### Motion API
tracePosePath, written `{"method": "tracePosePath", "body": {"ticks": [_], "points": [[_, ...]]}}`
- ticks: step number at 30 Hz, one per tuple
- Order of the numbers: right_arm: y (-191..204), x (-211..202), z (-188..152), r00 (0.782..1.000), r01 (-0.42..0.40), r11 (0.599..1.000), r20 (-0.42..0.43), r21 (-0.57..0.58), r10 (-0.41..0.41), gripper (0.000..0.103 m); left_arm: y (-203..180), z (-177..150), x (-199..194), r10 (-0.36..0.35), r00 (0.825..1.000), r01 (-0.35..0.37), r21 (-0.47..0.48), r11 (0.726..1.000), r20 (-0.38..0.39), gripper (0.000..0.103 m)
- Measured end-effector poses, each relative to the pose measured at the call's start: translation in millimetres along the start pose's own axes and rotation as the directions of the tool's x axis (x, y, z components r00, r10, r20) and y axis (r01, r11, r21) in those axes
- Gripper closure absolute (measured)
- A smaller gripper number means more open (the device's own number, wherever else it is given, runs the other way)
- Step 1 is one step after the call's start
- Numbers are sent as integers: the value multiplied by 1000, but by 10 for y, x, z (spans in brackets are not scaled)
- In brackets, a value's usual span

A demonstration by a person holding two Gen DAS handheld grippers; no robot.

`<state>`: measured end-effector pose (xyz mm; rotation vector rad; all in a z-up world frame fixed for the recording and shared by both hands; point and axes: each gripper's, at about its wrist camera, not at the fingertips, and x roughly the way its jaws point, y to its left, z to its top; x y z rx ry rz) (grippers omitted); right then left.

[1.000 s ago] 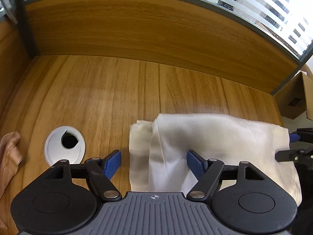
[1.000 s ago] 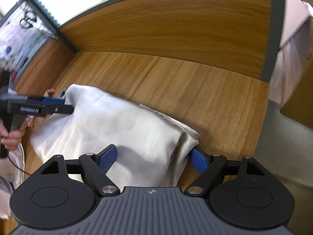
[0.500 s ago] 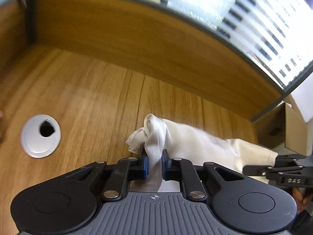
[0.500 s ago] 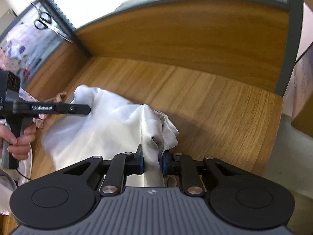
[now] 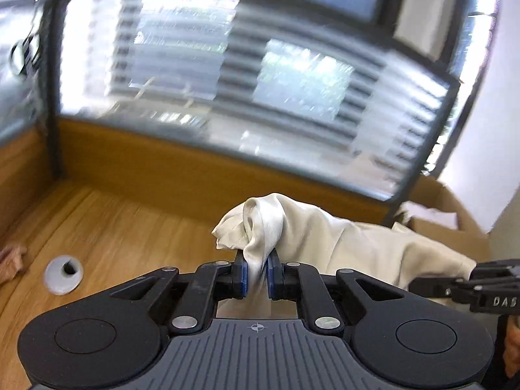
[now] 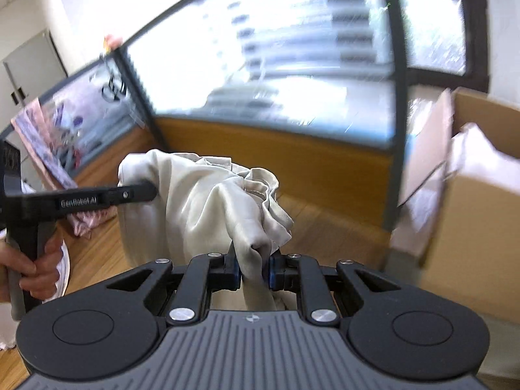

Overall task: Fold clothes
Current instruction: 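Carry the folded shirt with both grippers to the cardboard box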

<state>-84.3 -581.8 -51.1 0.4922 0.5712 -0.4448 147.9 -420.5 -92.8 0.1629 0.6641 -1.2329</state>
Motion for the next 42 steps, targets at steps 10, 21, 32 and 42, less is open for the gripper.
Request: {"method": "tracePosePath", "body": {"ticks": [10, 21, 32, 42], "points": [[-746, -1444, 417, 978, 186, 982, 96, 28, -187, 86, -1405, 406, -29, -139, 988, 132, 103, 986, 71, 90], [-2081, -2266, 897, 910, 371, 928, 184, 41, -372, 86, -2660, 1019, 876, -220, 965, 190, 194, 962, 143, 90], [-3211, -1548, 1200, 908, 382, 921, 155, 73, -389, 86, -2809, 1395, 2001, -131, 988, 104, 272, 957, 83, 90], [-3625, -717, 1112, 934, 356, 930, -61, 94, -352, 85, -2624, 1299, 2786, 46, 984, -19, 156, 988, -175, 95]]}}
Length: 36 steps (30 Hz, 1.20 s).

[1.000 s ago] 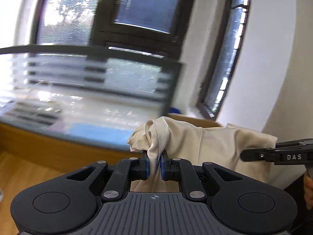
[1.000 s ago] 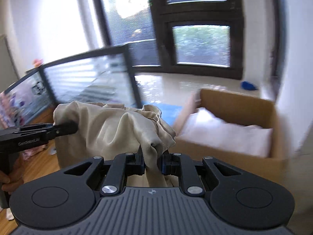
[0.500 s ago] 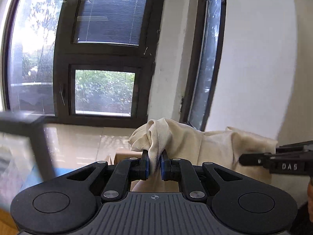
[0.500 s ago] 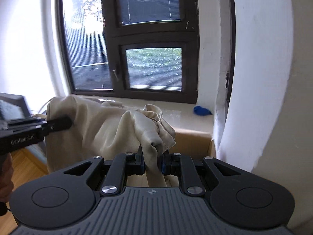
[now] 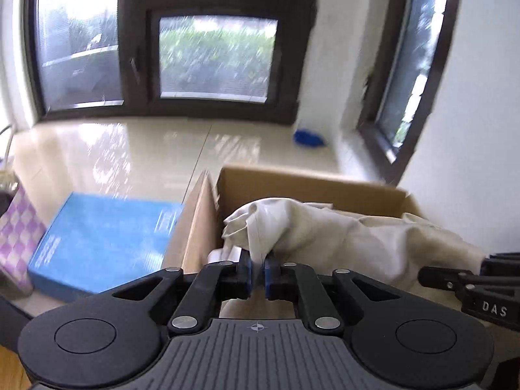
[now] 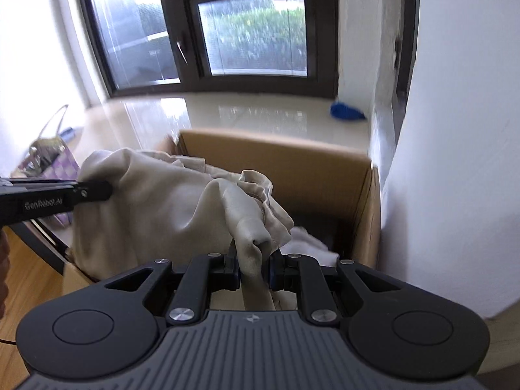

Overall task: Fold clothes
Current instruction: 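Carry the folded shirt with both grippers to the cardboard box, then lower the shirt into the box and open both grippers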

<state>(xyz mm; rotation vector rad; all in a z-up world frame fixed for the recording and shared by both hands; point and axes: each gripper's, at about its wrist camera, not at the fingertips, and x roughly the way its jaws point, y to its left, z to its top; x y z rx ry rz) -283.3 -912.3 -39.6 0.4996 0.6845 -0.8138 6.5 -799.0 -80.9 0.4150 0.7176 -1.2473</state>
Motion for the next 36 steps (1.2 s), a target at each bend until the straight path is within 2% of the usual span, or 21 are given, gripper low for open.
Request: {"method": "tracePosePath", "body": {"ticks": [3, 8, 9, 11, 13, 15, 18, 21, 24, 27, 31, 36], "points": [[-58, 163, 22, 999, 24, 1000, -35, 10, -24, 83, -8, 24, 138, 19, 999, -18, 21, 1000, -29, 95], [-87, 351, 32, 995, 82, 997, -56, -2, -82, 71, -54, -13, 326, 50, 996, -47, 45, 998, -68, 91], [-84, 380, 30, 994, 95, 995, -56, -6, -95, 69, -44, -15, 365, 57, 995, -54, 42, 998, -77, 84], [-82, 424, 33, 992, 114, 993, -56, -14, -114, 68, -14, -12, 418, 69, 994, -67, 29, 997, -89, 78], [-81, 468, 37, 990, 132, 991, -56, -22, -133, 65, 35, -12, 441, 79, 993, -79, 9, 997, -91, 62], [-61, 445, 27, 989, 139, 990, -49, -35, -141, 62, 66, -15, 400, 70, 995, -70, 0, 998, -74, 59], [10, 351, 22, 987, 158, 985, -18, -66, -160, 52, 60, -53, 280, 32, 999, -32, 10, 999, -38, 60], [98, 303, 10, 991, 129, 987, -9, -96, -130, 52, 29, -124, 203, -19, 1000, 19, 43, 999, -12, 61], [165, 353, -60, 995, 90, 989, -35, -120, -95, 53, 3, -184, 241, -69, 997, 71, 68, 995, -36, 70], [168, 383, -147, 995, 61, 992, -73, -113, -69, 53, -5, -222, 351, -64, 995, 70, 77, 995, -79, 76], [184, 510, -223, 992, 42, 992, -111, -116, -55, 53, 72, -235, 549, -12, 990, 20, 57, 998, -138, 77], [154, 545, -302, 990, 25, 994, -139, -106, -39, 53, 164, -234, 692, -30, 983, 32, 9, 999, -179, 78]]}}
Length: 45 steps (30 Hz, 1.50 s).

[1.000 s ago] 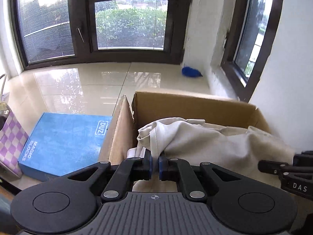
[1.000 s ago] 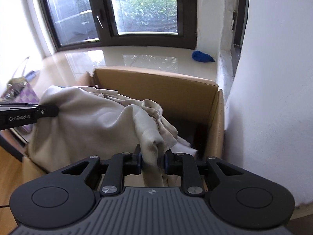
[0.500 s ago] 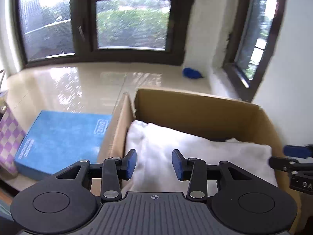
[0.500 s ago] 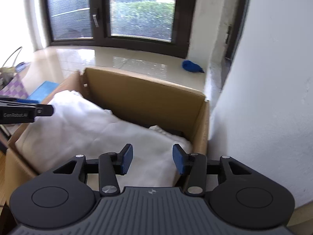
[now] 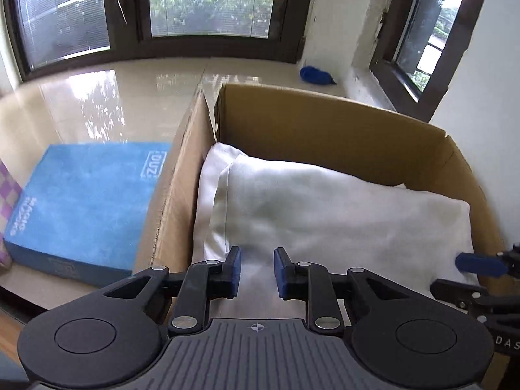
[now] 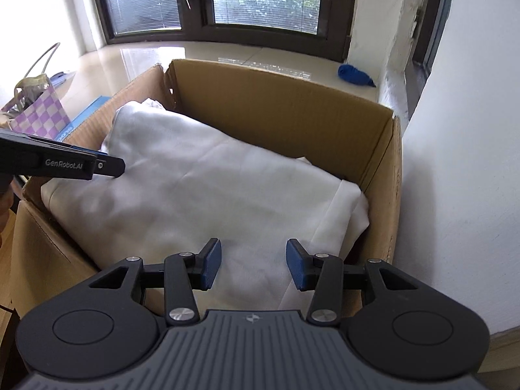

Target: Fold clothes

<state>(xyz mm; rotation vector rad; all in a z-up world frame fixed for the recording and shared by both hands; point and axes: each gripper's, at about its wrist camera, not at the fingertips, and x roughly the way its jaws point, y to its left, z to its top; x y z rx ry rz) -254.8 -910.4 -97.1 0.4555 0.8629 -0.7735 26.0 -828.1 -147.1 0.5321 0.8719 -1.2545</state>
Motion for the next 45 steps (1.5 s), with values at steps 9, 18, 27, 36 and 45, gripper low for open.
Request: {"method": "tracePosePath", "body": {"ticks": [9, 18, 27, 36, 45], "points": [[-4, -277, 58, 999, -18, 999, 30, 37, 17, 46, -2, 5, -337, -56, 998, 56, -16, 998, 23, 57], [176, -832, 43, 994, -19, 998, 107, 51, 13, 22, -103, -159, -919, -102, 994, 103, -8, 995, 43, 34], [532, -1430, -145, 986, 2, 995, 166, 95, -18, 3, -21, -432, -1690, -81, 987, 78, 27, 997, 135, 9], [960, -1866, -480, 981, 31, 990, 186, 138, -57, 1, 279, -867, -2295, -73, 982, 70, 21, 997, 172, 0], [1391, -2242, -883, 979, 63, 985, 180, 161, -92, 0, 400, -1321, -2689, -36, 981, 31, 28, 999, 190, 0]]}}
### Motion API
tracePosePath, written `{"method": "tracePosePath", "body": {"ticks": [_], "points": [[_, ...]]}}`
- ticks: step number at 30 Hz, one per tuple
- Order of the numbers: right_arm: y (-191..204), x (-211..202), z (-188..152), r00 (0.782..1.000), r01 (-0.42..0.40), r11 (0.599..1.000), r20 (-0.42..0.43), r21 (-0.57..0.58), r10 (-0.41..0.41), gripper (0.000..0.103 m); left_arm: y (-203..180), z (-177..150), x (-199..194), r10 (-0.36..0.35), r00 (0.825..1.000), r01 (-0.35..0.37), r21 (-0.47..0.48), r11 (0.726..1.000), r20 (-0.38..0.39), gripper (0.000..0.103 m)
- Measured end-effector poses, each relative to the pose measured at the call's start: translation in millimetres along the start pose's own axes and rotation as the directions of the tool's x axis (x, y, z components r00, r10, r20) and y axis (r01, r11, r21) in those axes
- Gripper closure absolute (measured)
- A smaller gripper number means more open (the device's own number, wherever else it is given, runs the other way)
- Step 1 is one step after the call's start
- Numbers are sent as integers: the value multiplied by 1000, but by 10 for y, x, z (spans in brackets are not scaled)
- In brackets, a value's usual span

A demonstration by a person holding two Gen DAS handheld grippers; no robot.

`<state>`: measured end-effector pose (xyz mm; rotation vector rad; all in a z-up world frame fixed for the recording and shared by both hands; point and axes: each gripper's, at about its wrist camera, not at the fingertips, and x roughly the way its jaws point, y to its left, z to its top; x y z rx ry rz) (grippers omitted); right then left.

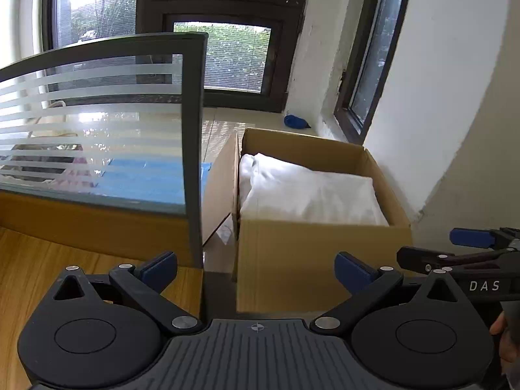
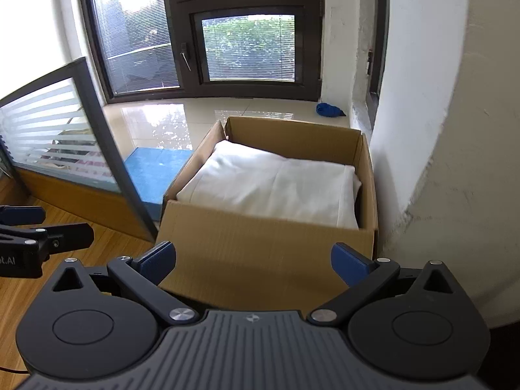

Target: Fold clothes

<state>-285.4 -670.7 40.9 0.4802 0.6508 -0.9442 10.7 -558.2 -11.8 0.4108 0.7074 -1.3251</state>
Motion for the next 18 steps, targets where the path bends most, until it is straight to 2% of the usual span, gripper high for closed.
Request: {"method": "tracePosePath", "body": {"ticks": [10, 18], "points": [[259, -394, -325, 1000, 22, 1000, 10, -21, -22, 0, -55, -302, -406, 15, 1000, -15, 31, 999, 5, 0], [336, -538, -415, 1000, 15, 999, 17, -31, -15, 0, -65, -423, -606, 4, 1000, -5, 23, 1000, 27, 0]]}}
